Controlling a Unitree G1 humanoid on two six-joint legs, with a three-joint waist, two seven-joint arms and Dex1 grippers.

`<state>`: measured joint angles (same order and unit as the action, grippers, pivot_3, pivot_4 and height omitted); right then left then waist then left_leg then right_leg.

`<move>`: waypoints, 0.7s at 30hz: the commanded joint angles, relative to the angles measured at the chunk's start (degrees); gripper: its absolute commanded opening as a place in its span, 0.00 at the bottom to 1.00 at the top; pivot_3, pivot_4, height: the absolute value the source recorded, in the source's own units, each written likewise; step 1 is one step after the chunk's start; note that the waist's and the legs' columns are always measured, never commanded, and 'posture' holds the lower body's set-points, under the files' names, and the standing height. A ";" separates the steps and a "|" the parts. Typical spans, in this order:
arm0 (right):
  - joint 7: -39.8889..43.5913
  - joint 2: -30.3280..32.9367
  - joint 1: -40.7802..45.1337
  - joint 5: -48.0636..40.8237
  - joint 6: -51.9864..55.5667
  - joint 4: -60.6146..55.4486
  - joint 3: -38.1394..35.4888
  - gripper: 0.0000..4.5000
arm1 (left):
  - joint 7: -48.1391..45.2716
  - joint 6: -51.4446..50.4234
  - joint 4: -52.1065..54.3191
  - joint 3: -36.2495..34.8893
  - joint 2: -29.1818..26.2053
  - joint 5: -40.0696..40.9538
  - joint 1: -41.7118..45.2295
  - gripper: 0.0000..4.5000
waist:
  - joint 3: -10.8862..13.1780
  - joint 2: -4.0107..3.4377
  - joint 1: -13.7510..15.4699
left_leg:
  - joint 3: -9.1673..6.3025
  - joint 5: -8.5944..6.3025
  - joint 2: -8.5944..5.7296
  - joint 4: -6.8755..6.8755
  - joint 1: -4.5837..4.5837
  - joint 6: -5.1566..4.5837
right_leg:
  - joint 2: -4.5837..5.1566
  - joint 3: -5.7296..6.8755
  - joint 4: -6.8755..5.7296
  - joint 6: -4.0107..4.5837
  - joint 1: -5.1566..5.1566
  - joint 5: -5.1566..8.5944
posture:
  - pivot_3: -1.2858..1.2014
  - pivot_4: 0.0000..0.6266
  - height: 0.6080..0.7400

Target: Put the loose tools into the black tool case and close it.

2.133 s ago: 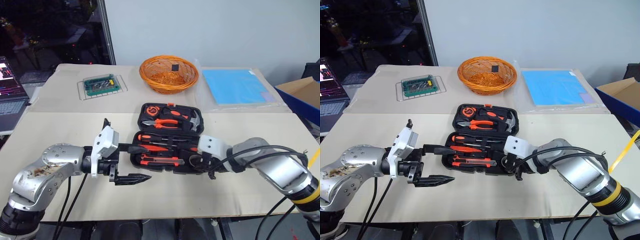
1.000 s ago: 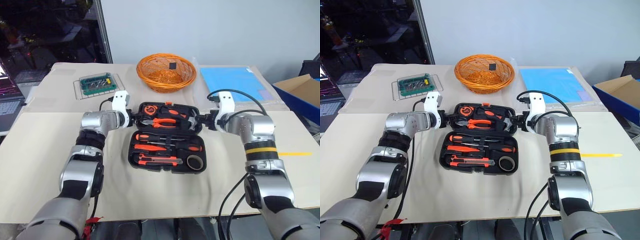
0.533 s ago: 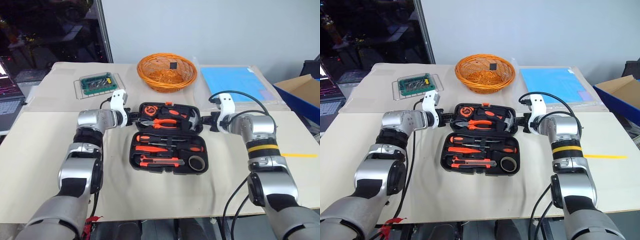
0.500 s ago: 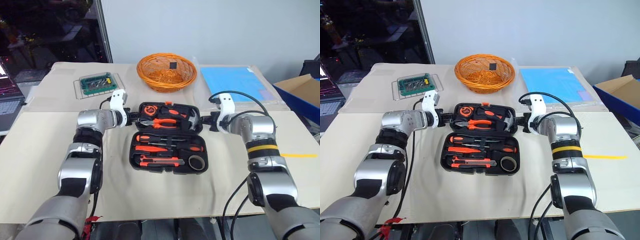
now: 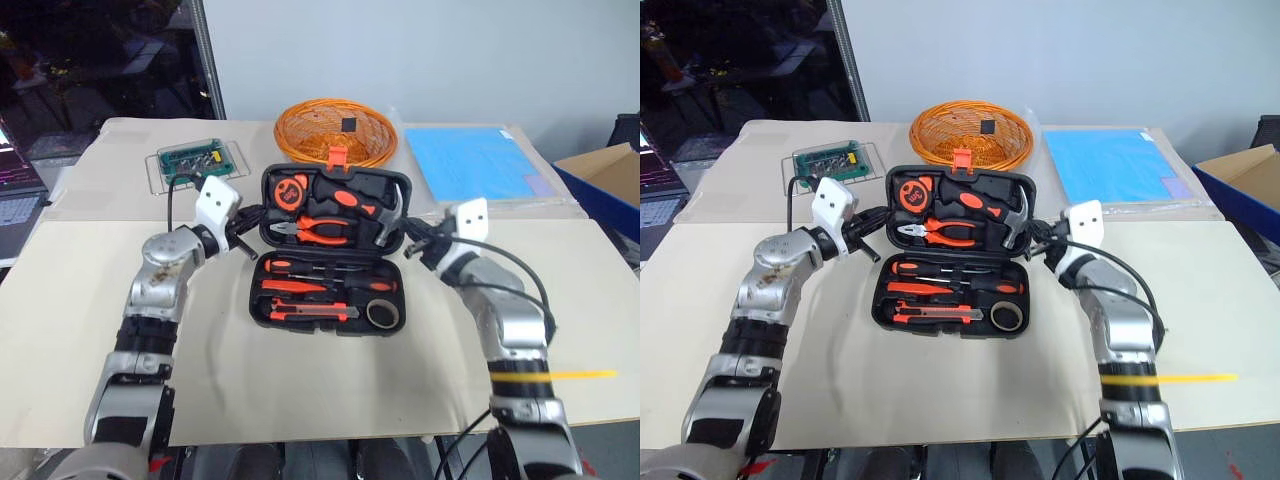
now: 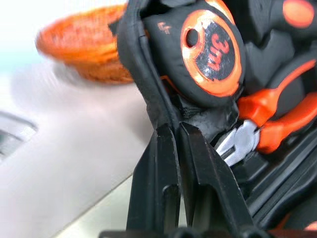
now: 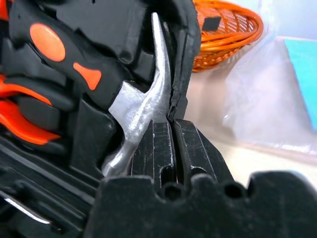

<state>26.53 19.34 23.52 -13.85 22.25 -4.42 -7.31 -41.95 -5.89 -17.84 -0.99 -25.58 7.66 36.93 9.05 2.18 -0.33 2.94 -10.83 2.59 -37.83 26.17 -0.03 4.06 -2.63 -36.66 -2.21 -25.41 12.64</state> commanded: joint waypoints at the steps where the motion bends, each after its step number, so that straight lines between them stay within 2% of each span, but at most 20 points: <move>1: 5.82 2.76 -5.63 -3.29 -4.48 -14.95 0.98 0.00 | -4.96 6.85 6.97 4.55 -1.54 -1.92 -2.93 0.00 | 0.00 0.00 0.16 | 0.00 0.00 -0.03 -0.06 -0.04 -0.01 | 0.03 0.02 0.01 -0.04 0.08 0.01 | 0.52 0.24 1.00; 4: 6.56 4.16 -9.37 -3.77 -4.91 -18.43 0.08 0.00 | -6.95 8.52 8.42 4.16 -4.21 -1.97 -4.83 0.00 | 0.00 0.00 0.00 | 0.04 0.07 -0.02 -0.15 -0.36 -0.08 | 0.02 0.01 0.33 -0.07 0.36 -0.04 | 0.52 0.24 1.00; 7: 10.63 9.20 -16.00 -0.72 -8.87 -22.48 0.64 0.00 | -9.63 5.32 9.62 1.92 -8.19 0.12 -7.56 0.00 | 0.02 -0.04 -0.34 | 0.06 0.09 0.10 -0.15 -0.82 -0.07 | -0.08 0.02 0.47 -0.04 0.80 -0.03 | 0.52 0.24 1.00; 9: 10.45 11.88 -19.38 0.77 -10.21 -24.21 -1.34 0.00 | -14.67 -4.11 13.58 -1.31 -12.24 7.40 -10.80 0.00 | 0.02 -0.05 -0.52 | 0.06 0.08 0.12 -0.08 -1.09 -0.06 | -0.08 0.03 0.50 0.00 1.09 0.05 | 0.52 0.24 1.00; 10: 11.68 12.79 -20.58 -1.17 -9.48 -25.47 -2.59 0.00 | -16.60 -8.39 15.18 -2.95 -14.53 10.16 -12.24 0.08 | 0.02 -0.05 -0.87 | 0.11 0.08 0.14 -0.05 -1.23 -0.06 | -0.08 0.02 0.52 -0.02 1.19 0.08 | 0.52 0.24 1.00; 13: 14.55 16.80 -24.31 -2.31 -8.91 -29.28 -5.47 0.21 | -21.27 -15.87 17.41 -6.95 -21.33 15.30 -16.08 0.30 | 0.03 -0.10 -1.69 | 0.22 0.07 0.21 0.01 -1.26 -0.06 | -0.07 -0.02 0.45 0.02 1.08 0.15 | 0.52 0.24 1.00; 16: 19.45 23.85 -31.29 -4.55 -1.95 -34.19 -10.00 0.43 | -28.24 -23.98 17.95 -10.98 -28.89 21.07 -19.72 0.56 | 0.05 -0.08 -1.35 | 0.12 0.08 0.25 0.01 -1.28 -0.06 | -0.13 0.05 0.42 -0.07 1.12 0.26 | 0.52 0.24 1.00; 17: 20.59 25.67 -33.19 -6.84 1.10 -35.69 -12.46 0.44 | -29.80 -25.65 18.17 -12.22 -30.67 22.69 -20.27 0.65 | 0.04 -0.05 -1.02 | 0.13 0.07 0.24 0.03 -1.28 -0.06 | -0.10 0.05 0.45 -0.18 1.13 0.33 | 0.52 0.24 1.00; 21: 24.93 30.06 -38.48 -21.46 12.24 -40.12 -21.73 0.44 | -33.60 -33.80 21.70 -15.35 -34.48 30.64 -19.81 0.65 | 0.04 0.00 0.11 | 0.25 0.07 0.26 0.02 -1.48 -0.04 | 0.20 0.18 0.46 0.19 1.29 0.65 | 0.52 0.24 1.00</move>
<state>49.45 48.11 -14.04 -27.03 29.51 -40.75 -23.75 -73.32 -35.82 0.37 -14.37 -58.75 33.34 16.03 9.09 2.18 -0.21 3.27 -10.77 2.84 -37.81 24.59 -0.07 4.33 -2.45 -36.23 -2.04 -24.08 13.31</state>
